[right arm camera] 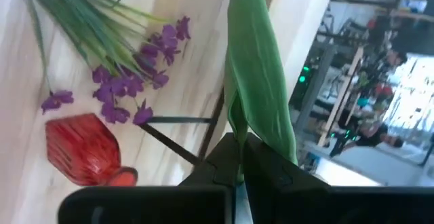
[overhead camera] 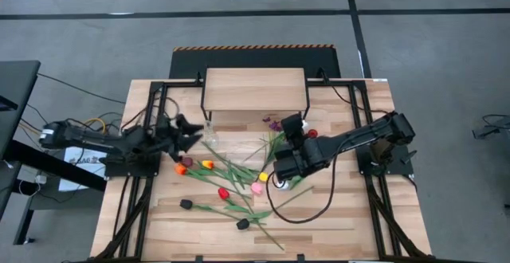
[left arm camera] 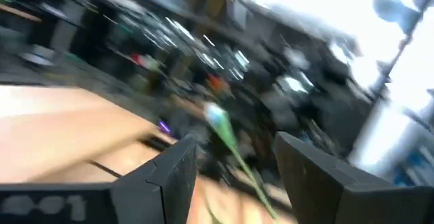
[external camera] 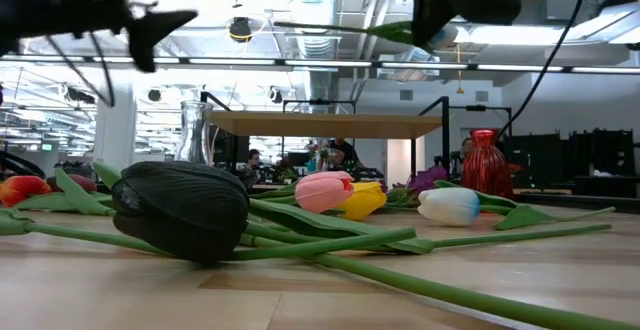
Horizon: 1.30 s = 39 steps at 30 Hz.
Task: Pick and place flowers into a vace then onto a shelf
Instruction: Put the bottom white flower into the red vase
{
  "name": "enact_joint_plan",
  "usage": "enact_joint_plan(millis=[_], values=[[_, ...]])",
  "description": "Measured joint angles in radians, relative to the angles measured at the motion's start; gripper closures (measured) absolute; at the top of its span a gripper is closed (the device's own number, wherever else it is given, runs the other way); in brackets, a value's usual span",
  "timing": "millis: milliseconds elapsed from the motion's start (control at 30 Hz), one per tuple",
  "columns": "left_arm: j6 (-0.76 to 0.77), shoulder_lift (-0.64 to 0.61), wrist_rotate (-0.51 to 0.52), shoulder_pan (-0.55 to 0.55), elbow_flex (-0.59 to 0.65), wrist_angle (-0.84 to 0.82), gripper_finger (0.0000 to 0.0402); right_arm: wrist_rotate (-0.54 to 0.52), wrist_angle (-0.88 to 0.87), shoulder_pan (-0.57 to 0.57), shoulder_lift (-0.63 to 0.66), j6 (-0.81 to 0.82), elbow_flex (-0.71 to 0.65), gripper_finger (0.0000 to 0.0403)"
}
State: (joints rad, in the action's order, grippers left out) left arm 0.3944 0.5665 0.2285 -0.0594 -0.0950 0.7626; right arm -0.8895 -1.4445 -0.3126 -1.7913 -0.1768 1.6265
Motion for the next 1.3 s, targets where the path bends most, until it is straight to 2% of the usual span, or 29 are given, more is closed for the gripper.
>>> enact_joint_plan(millis=[100, 167, 300, 467, 700, 867, 1033, 1200, 1300], values=[[-0.03, 0.167, -0.179, 0.027, -0.102, -0.013, 0.0214, -0.005, 0.044, 0.0, -0.024, -0.104, 0.002, 0.0395], [-0.049, 0.284, -0.236, 0.033, -0.171, -0.014, 0.0214, 0.0, 0.048, 0.0, -0.035, -0.146, -0.002, 0.0395], [-0.073, 0.477, -0.319, 0.053, -0.297, -0.034, 0.0214, -0.054, 0.048, 0.005, -0.057, -0.18, 0.003, 0.0395], [-0.073, 0.688, -0.376, 0.082, -0.428, -0.052, 0.0214, -0.131, 0.067, 0.0, -0.079, -0.254, 0.005, 0.0394], [-0.033, 0.913, -0.48, 0.101, -0.579, -0.061, 0.0214, -0.256, 0.082, -0.009, -0.094, -0.342, 0.005, 0.0393], [-0.007, 1.023, -0.526, 0.105, -0.654, -0.072, 0.0214, -0.331, 0.136, -0.023, -0.096, -0.423, 0.005, 0.0395], [0.009, 1.059, -0.571, 0.105, -0.684, -0.072, 0.0214, -0.331, 0.148, -0.037, -0.096, -0.436, 0.005, 0.0394], [0.01, 1.042, -0.615, 0.105, -0.684, -0.067, 0.0214, -0.295, 0.131, -0.054, -0.096, -0.425, 0.005, 0.0396], [0.01, 1.025, -0.643, 0.101, -0.685, -0.068, 0.0214, -0.22, 0.073, -0.053, -0.096, -0.375, 0.005, 0.0396]])
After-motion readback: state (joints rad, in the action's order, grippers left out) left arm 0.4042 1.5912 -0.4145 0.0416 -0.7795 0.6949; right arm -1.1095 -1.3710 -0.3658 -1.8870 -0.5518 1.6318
